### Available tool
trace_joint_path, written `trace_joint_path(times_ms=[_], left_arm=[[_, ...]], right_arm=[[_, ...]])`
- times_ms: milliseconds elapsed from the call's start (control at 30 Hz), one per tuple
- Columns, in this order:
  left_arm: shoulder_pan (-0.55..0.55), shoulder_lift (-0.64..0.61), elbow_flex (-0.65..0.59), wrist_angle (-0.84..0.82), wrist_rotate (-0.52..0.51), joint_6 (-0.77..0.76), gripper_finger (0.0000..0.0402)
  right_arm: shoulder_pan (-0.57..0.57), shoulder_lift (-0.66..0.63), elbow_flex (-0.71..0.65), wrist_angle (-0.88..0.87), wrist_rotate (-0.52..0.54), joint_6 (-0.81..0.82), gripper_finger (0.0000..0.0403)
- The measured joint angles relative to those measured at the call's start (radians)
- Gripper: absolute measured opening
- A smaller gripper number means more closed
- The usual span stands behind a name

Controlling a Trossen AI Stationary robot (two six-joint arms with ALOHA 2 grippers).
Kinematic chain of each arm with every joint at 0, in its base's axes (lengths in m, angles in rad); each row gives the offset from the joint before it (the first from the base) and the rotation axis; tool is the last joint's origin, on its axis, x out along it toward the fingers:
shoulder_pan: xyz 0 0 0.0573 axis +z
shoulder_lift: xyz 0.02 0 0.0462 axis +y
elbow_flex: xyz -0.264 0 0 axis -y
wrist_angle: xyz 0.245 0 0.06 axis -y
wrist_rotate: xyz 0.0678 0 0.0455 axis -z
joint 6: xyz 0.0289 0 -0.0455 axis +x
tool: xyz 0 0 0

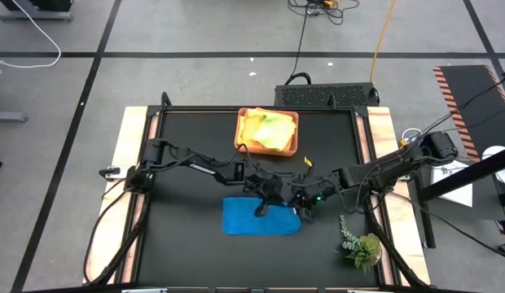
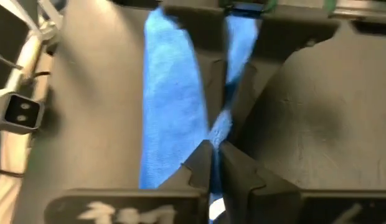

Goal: Fold microfiber towels
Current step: Fold the blue towel

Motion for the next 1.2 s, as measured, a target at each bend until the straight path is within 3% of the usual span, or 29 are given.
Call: trace_joint_path(times_ms=[267, 433, 567, 800, 1200], left_arm=[[0.010, -0.059, 0.000, -0.099, -0.009, 0.128, 0.0006], [0.009, -0.101, 0.000, -0.163, -0.055, 0.187, 0.0005], [0.009, -0.122, 0.000, -0.171, -0.057, 0.222, 0.0004], [0.010, -0.130, 0.000, -0.172, -0.058, 0.248, 0.0003], [0.027, -0.133, 0.000, -0.154, -0.092, 0.260, 0.0008]], right_arm=[[0.000, -0.014, -0.018, -0.063, 0.009, 0.046, 0.0124], [0.000, -0.012, -0.101, 0.085, 0.008, 0.100, 0.0184], [0.000, -0.012, -0.217, 0.296, 0.007, 0.169, 0.0201], [0.000, 0.008, -0.394, 0.625, 0.033, 0.266, 0.0184], [0.000, 0.048, -0.399, 0.652, 0.018, 0.266, 0.0056]])
